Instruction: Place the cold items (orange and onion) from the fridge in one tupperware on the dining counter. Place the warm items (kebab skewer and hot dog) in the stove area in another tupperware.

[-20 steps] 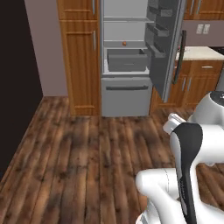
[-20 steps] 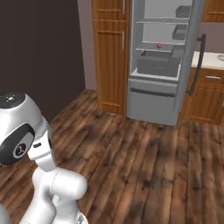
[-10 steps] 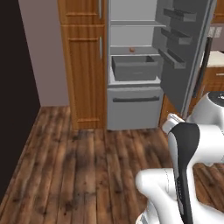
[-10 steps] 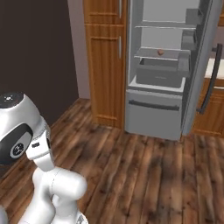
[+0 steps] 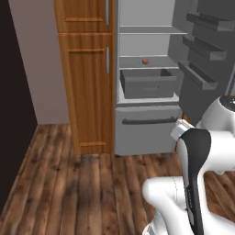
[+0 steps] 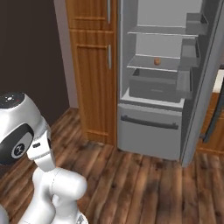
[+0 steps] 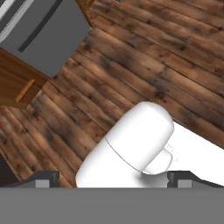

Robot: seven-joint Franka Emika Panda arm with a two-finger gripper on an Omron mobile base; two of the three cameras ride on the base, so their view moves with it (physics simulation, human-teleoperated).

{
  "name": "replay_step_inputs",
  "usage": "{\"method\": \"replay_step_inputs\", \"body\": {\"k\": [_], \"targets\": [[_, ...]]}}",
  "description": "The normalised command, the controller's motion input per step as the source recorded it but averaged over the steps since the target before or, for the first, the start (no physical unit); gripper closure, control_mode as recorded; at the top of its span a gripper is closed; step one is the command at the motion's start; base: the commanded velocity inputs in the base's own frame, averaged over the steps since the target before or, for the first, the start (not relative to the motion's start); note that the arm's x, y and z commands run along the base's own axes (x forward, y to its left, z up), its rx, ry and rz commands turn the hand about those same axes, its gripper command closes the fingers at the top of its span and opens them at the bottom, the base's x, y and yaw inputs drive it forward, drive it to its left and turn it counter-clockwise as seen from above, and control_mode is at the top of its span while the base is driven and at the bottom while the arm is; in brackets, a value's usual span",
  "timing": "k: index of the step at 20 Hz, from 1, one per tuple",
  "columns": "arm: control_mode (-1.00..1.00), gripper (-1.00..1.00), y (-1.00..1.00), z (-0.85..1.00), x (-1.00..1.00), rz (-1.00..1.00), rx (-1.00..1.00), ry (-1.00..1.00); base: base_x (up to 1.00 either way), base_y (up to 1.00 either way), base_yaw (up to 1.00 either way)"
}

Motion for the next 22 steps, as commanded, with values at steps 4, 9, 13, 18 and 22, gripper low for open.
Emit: {"method": "replay_step_inputs", "body": {"k": [4, 9, 13, 18, 22], "targets": [[1.0, -1.0, 0.0, 0.0, 0.0, 0.0, 0.0, 0.0, 1.0, 0.0, 0.0], [1.0, -1.0, 0.0, 0.0, 0.0, 0.0, 0.0, 0.0, 1.0, -0.06, 0.0], [1.0, -1.0, 0.0, 0.0, 0.0, 0.0, 0.0, 0.0, 1.0, -0.22, 0.05], [1.0, -1.0, 0.0, 0.0, 0.0, 0.0, 0.0, 0.0, 0.94, -0.31, 0.09], [1.0, -1.0, 0.0, 0.0, 0.0, 0.0, 0.0, 0.0, 0.75, -0.21, 0.1]]}}
